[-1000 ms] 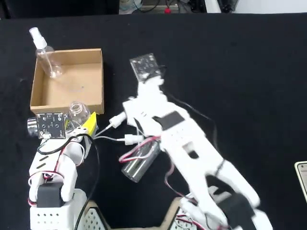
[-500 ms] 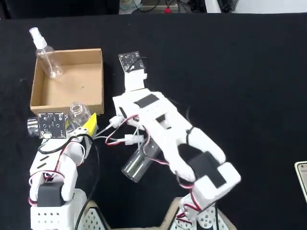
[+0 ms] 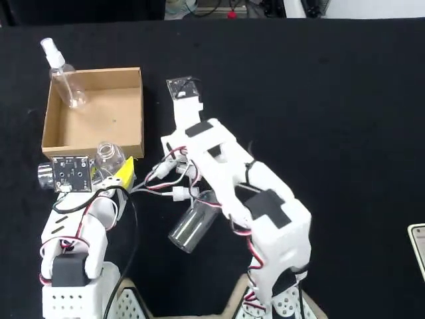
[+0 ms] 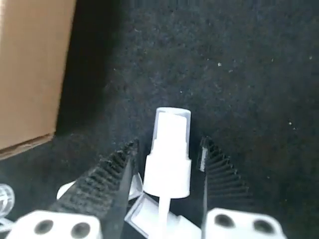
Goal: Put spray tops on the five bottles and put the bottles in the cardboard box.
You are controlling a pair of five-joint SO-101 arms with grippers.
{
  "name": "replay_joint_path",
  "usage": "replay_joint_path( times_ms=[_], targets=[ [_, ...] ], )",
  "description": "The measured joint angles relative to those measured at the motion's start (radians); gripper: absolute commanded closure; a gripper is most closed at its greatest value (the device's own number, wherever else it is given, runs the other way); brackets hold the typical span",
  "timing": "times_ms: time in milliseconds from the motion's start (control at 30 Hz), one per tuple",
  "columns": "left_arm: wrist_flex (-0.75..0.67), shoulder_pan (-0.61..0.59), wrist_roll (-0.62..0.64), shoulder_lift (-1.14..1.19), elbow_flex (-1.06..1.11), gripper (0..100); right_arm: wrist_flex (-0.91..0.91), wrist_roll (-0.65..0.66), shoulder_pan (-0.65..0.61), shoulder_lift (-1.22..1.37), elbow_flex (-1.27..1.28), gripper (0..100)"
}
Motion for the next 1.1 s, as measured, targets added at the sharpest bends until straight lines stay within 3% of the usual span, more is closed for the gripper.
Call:
replay_joint_path(
  times_ms=[167, 433, 833, 967, 1100],
  targets=[
    [0.000, 0.000, 0.000, 0.000, 0.000, 79, 0.152, 0.000, 0.012, 0.060, -0.143, 95.6],
    [0.000, 0.000, 0.000, 0.000, 0.000, 79, 0.276, 0.000, 0.092, 0.037, -0.219, 96.2],
    [0.000, 0.000, 0.000, 0.000, 0.000, 79, 0.293, 0.002, 0.126, -0.468, 0.025, 95.9],
    [0.000, 0.000, 0.000, 0.000, 0.000, 79, 0.276, 0.052, 0.204, -0.631, 0.112, 95.9],
    [0.000, 0.000, 0.000, 0.000, 0.000, 79, 0.276, 0.132, 0.377, -0.703, 0.203, 95.9]
  ],
)
